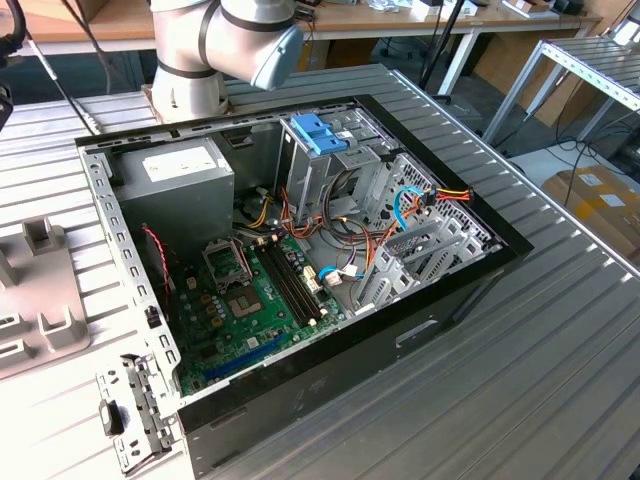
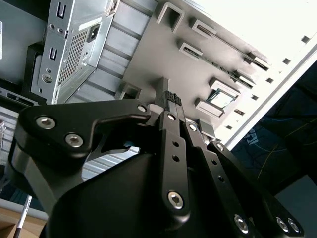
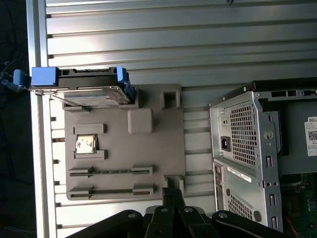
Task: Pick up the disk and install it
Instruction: 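Reach for the disk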
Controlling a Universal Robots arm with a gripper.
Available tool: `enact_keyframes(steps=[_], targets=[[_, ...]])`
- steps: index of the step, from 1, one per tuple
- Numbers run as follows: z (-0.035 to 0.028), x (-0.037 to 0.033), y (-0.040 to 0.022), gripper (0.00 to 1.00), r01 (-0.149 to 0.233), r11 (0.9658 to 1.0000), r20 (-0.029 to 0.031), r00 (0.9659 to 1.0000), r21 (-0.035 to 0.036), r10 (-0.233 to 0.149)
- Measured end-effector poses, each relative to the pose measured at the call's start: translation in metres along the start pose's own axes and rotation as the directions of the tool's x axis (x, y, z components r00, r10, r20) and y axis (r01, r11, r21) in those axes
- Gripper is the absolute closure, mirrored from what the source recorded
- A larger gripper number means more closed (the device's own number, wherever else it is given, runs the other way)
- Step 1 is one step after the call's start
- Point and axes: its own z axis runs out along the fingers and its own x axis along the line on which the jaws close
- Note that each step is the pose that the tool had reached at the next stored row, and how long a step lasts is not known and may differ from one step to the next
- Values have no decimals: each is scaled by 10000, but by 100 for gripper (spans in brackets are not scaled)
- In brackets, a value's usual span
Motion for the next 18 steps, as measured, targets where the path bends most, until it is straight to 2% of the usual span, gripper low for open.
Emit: enact_keyframes(steps=[18], targets=[[9, 211, 7, 89, 0, 10000, 0, 10000, 0, 0]])
